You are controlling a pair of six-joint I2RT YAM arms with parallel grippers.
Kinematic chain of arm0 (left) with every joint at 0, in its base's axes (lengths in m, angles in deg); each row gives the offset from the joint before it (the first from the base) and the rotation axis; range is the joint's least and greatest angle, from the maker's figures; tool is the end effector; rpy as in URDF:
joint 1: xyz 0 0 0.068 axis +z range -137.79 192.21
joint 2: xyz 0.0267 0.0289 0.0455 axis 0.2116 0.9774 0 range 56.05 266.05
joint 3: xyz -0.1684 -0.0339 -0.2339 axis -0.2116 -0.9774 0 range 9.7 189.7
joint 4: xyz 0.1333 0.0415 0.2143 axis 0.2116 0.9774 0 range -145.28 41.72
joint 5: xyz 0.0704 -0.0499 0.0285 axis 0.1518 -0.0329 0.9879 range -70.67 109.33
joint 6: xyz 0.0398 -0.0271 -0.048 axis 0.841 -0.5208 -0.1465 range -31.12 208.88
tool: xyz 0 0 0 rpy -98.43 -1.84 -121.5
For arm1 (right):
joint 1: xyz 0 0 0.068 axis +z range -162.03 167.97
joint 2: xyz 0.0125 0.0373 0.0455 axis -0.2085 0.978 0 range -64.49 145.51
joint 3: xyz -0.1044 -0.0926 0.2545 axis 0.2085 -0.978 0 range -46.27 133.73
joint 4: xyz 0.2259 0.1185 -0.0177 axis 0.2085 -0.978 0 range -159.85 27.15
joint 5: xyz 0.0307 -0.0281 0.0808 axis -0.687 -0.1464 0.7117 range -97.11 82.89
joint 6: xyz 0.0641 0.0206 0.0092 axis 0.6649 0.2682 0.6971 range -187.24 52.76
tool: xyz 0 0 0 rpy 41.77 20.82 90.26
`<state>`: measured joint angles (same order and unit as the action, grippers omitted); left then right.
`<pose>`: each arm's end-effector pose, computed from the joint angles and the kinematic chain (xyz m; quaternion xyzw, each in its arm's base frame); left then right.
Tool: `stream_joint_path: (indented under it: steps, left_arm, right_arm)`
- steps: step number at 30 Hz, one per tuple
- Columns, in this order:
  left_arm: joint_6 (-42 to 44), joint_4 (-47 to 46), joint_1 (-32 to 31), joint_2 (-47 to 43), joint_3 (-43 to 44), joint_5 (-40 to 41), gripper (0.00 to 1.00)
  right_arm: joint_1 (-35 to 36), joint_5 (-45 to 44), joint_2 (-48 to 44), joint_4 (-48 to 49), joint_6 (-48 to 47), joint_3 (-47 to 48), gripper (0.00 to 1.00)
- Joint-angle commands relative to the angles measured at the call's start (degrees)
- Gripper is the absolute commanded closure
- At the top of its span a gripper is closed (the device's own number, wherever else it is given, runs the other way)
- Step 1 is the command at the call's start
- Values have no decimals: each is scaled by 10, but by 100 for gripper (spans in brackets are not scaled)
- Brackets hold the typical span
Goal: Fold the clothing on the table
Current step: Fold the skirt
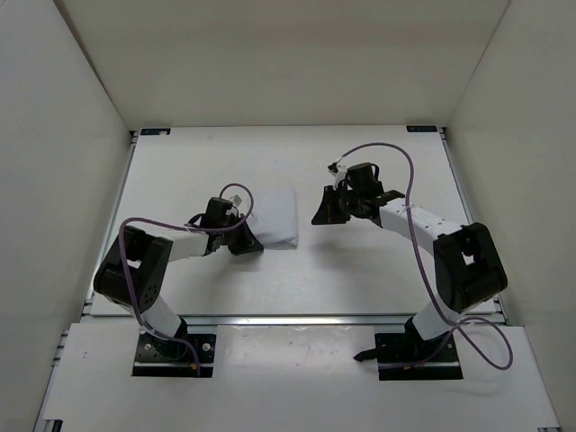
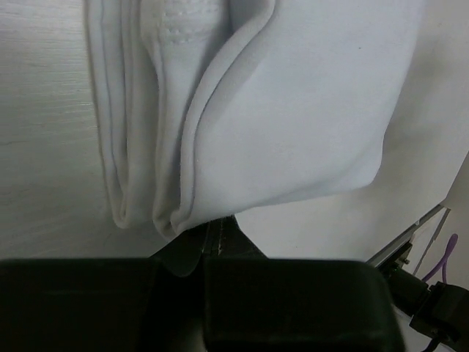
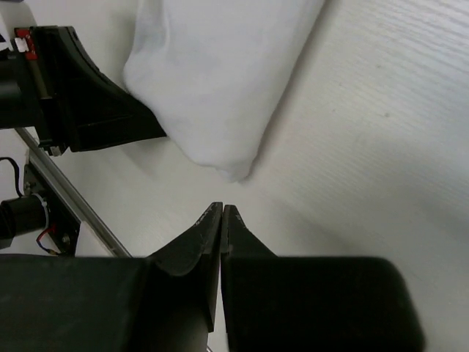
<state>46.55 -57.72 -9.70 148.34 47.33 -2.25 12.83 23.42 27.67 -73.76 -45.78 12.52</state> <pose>0.2660 -0.1286 0.1364 -0.1050 0.9255 -0.3191 0.1751 0.3057 0.1722 0.2296 -0.1286 0.8855 0.3704 0.2492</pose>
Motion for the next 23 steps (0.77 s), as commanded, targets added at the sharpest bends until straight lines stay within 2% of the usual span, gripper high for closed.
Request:
stream_joint_path:
  steps: [1, 3, 6, 7, 8, 9, 10, 12, 14, 16, 17, 19, 23]
  left_arm:
    - [20, 16, 11, -11, 25, 5, 100]
    - [27, 22, 22, -14, 29, -9, 100]
    - [45, 63, 30, -35, 51, -30, 93]
    - [60, 83, 31, -50, 60, -27, 85]
    - [72, 98, 27, -61, 73, -24, 75]
    - [97, 131, 21, -82, 94, -3, 65]
    - [122, 180, 12, -97, 107, 43, 49]
    - [150, 247, -1, -119, 153, 117, 25]
    - [162, 277, 5, -148, 160, 154, 17]
    - [164, 277, 33, -170, 144, 146, 7]
    - [167, 276, 43, -187, 134, 149, 6]
    - [181, 293, 46, -225, 126, 180, 2]
    - [201, 326, 44, -254, 118, 227, 2]
  right_arm:
    - [-30, 2, -36, 25, 7, -15, 99]
    - [-42, 1, -44, 25, 10, -20, 94]
    - [-62, -6, -58, -1, 4, -9, 83]
    - [-68, -12, -59, -22, -11, 0, 76]
    - [-72, -34, -60, -51, -18, 16, 73]
    - [-73, -54, -61, -71, -32, 37, 64]
    - [-76, -65, -61, -98, -46, 44, 51]
    - [-79, -121, -66, -128, -67, 61, 36]
    - [-92, -129, -80, -130, -73, 55, 19]
    - [-111, -115, -94, -111, -69, 28, 7]
    - [-120, -106, -104, -94, -63, 20, 2]
    - [-127, -107, -118, -75, -67, -12, 1]
    - [-126, -119, -110, -86, -73, -15, 1]
